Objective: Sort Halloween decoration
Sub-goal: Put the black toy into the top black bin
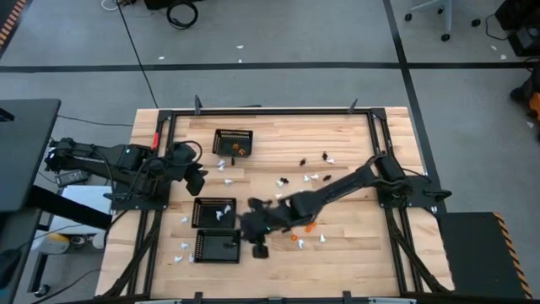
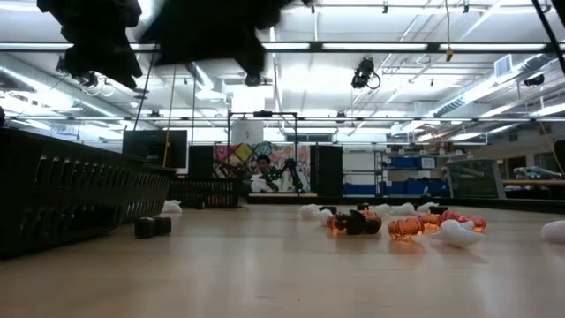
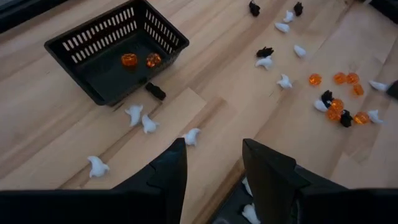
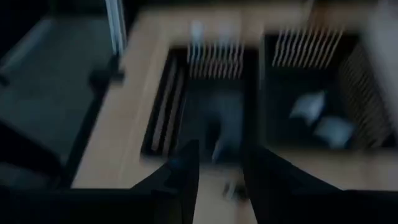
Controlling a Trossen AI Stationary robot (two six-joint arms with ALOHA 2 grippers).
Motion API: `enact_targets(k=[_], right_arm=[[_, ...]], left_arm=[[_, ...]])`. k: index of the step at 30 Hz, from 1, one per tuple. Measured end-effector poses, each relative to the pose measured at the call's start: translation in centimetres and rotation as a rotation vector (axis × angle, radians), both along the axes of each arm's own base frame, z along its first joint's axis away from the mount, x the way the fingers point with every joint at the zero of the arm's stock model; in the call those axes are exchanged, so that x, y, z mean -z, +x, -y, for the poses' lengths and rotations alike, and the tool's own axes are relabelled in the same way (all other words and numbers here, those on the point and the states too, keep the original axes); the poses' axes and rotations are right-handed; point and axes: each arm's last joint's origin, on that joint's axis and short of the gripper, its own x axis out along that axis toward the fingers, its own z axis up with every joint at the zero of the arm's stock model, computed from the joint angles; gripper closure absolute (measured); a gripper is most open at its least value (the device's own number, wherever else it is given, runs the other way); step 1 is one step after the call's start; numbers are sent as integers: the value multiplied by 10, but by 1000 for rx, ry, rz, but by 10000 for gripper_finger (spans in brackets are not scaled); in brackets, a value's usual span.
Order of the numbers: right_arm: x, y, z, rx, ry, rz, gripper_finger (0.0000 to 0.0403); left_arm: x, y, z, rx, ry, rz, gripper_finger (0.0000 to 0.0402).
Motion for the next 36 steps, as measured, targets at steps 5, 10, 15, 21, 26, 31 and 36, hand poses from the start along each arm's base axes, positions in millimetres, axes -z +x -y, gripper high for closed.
enact_targets(k=[5, 10, 15, 21, 26, 31, 36], right_arm=[[54, -21, 1, 32, 117, -130, 264], [69, -29, 0, 13, 143, -56, 223], [71, -26, 3, 38, 29, 11, 157], [93, -16, 0, 39, -10, 89, 105], [111, -11, -5, 60, -28, 125, 101], [121, -10, -7, 87, -66, 117, 114], [124, -9, -7, 73, -81, 114, 137]], left_arm=[[0, 1, 0, 16, 14, 1, 239], [-1, 1, 0, 18, 16, 1, 239], [-1, 1, 0, 18, 15, 1, 239], [-1, 1, 0, 18, 16, 2, 239], [0, 1, 0, 17, 15, 1, 239], [-1, 1, 0, 17, 15, 1, 239], [0, 1, 0, 17, 16, 0, 239]])
